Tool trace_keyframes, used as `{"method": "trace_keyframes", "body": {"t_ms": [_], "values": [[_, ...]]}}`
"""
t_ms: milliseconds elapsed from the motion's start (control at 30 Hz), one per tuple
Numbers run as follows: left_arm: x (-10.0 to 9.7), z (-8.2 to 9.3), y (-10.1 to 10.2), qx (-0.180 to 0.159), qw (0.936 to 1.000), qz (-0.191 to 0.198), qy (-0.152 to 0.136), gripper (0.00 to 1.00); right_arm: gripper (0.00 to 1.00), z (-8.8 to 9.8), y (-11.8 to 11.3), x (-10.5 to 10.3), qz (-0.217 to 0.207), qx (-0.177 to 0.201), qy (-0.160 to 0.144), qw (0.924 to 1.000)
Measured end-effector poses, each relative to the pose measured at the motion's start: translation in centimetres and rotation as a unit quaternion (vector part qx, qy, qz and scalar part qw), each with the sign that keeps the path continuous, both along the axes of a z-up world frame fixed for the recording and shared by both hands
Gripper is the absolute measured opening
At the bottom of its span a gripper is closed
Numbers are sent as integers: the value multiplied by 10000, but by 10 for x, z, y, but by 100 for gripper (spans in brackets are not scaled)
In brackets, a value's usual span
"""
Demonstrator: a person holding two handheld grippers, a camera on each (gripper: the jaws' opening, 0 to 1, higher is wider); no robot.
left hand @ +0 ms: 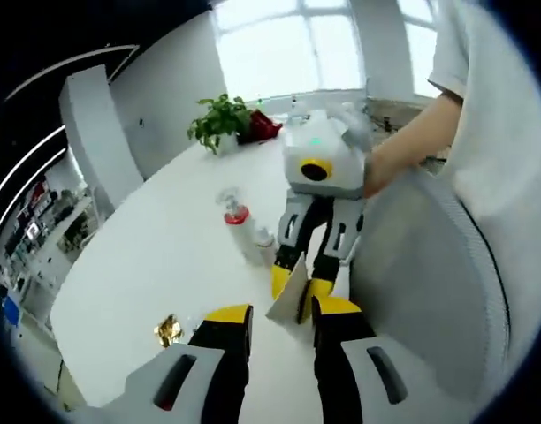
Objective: Arrange the skincare products in the storage area until every visible bottle or jar stands upright without overlapping.
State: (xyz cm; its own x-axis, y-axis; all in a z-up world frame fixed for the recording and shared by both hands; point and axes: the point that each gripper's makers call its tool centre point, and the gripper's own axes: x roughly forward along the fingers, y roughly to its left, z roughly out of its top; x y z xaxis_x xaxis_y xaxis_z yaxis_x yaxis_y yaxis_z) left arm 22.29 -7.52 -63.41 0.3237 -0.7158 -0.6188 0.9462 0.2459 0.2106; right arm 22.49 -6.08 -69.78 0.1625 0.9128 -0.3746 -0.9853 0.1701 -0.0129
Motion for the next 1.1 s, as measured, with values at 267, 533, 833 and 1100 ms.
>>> {"method": "trace_keyframes", "body": {"t_ms": [267, 533, 833, 1100], "values": [[-3, -22, -17, 763, 9920, -985, 211, 19, 12, 2, 4, -3, 217, 277, 70, 9994], [0, -33, -19, 1019, 9844, -1385, 361, 14, 17, -22, -2, -4, 169, -205, 202, 9994], [3, -60, -22, 1424, 9737, -1712, 491, 15, 19, -39, -5, 1, 103, -512, 345, 9980], [0, -76, -21, 1658, 9668, -1865, 546, 15, 19, -49, -4, 2, 126, -709, 301, 9969]]}}
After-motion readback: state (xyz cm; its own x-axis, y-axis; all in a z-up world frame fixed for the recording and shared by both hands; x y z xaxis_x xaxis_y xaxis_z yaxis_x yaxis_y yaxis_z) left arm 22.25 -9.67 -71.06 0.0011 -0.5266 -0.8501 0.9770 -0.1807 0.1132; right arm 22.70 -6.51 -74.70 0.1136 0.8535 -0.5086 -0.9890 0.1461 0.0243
